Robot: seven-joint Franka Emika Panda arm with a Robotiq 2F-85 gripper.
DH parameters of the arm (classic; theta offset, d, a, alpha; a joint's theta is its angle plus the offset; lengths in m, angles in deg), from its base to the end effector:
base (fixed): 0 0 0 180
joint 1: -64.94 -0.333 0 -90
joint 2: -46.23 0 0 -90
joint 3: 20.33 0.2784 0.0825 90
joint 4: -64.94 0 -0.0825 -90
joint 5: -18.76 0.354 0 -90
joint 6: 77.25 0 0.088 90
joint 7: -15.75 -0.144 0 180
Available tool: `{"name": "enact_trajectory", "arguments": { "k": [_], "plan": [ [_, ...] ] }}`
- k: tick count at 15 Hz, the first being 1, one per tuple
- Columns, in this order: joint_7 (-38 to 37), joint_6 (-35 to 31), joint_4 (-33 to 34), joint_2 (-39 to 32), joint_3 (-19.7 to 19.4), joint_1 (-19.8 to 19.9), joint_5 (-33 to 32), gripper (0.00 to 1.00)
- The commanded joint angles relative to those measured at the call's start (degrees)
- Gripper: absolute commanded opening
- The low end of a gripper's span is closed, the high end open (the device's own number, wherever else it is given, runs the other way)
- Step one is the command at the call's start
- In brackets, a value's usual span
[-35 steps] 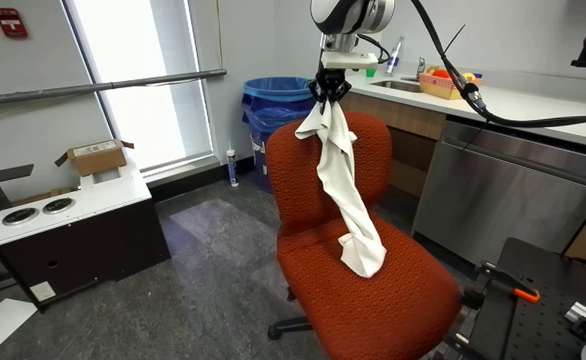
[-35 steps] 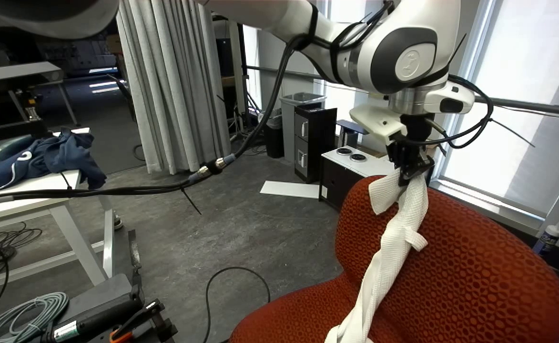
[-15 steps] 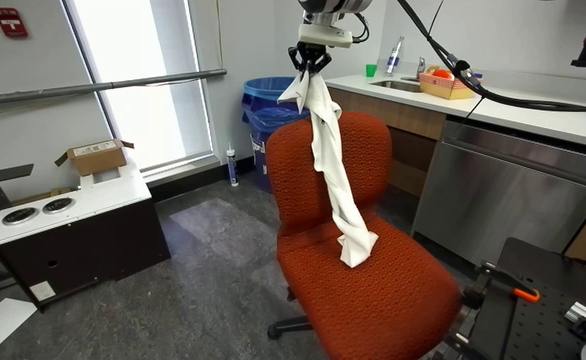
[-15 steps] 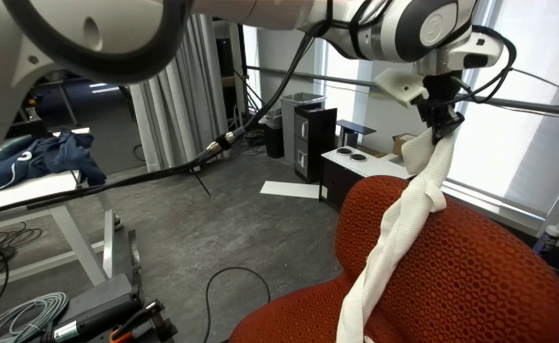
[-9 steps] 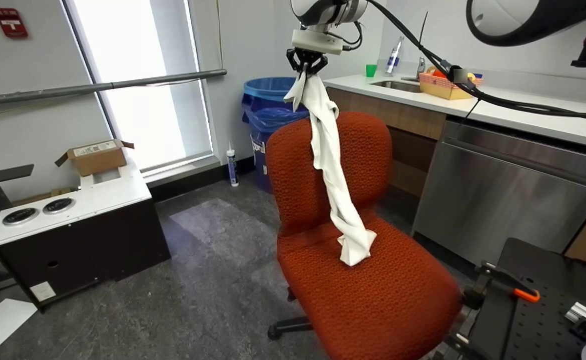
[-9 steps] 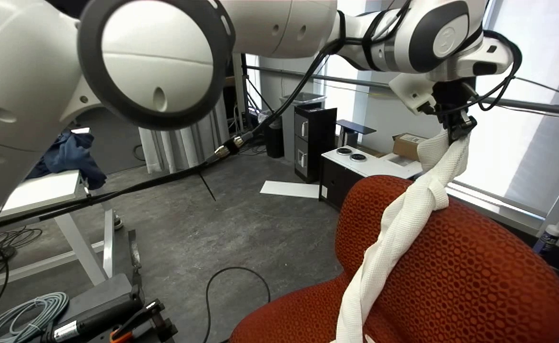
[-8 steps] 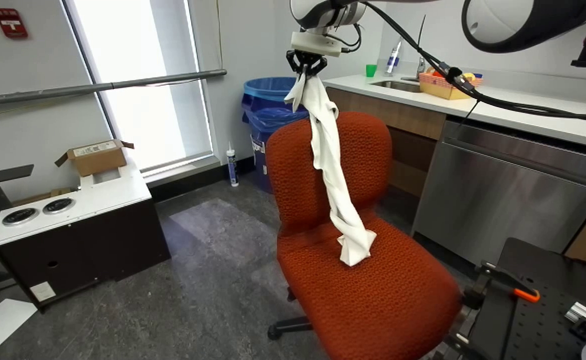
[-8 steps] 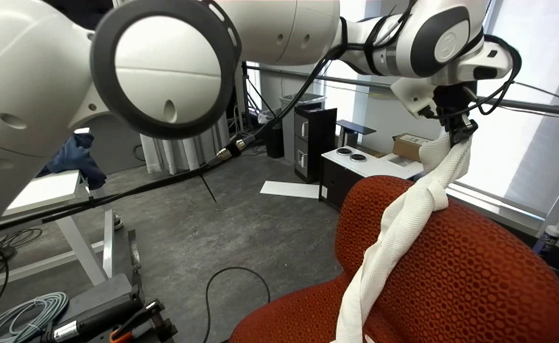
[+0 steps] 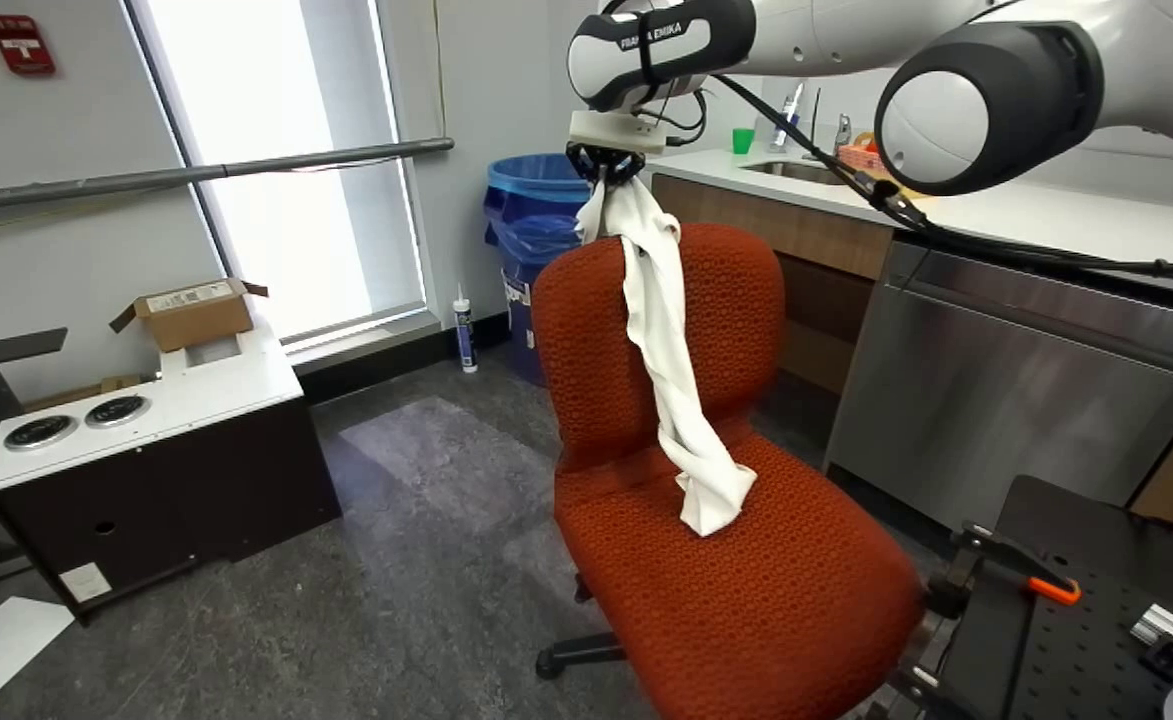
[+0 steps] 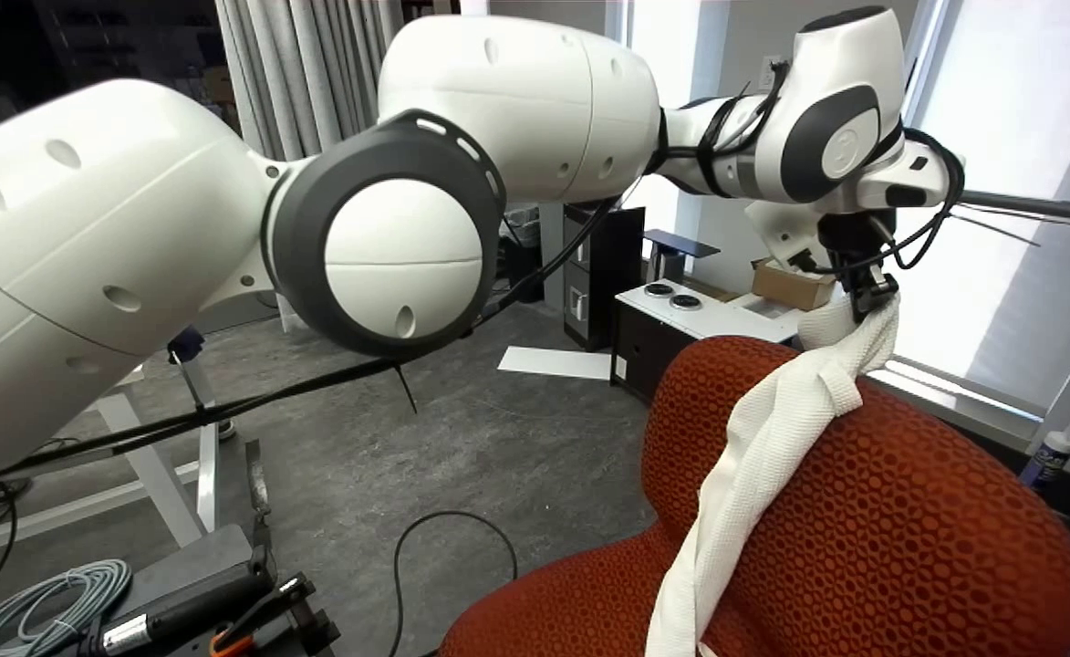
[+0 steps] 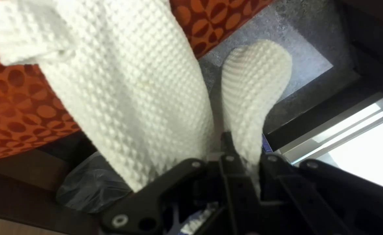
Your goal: Move the white towel to the backrest of the chair
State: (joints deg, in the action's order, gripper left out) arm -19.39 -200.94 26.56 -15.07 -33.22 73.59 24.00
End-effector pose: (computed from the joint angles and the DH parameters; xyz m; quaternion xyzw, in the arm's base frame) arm 0.7607 -0.1969 0.3280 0.8857 -0.4087 0.2198 0.0153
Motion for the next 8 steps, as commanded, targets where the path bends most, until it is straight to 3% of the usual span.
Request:
{"name": "enact_trajectory", "arguments": {
  "k": [1,8],
  "plan": [
    [0.0,0.1,0.3,-0.1,0.0,0.0,0.0,0.00],
    [0.0,0.2,0.9,-0.2,0.0,0.2,0.0,0.00]
  ]
}}
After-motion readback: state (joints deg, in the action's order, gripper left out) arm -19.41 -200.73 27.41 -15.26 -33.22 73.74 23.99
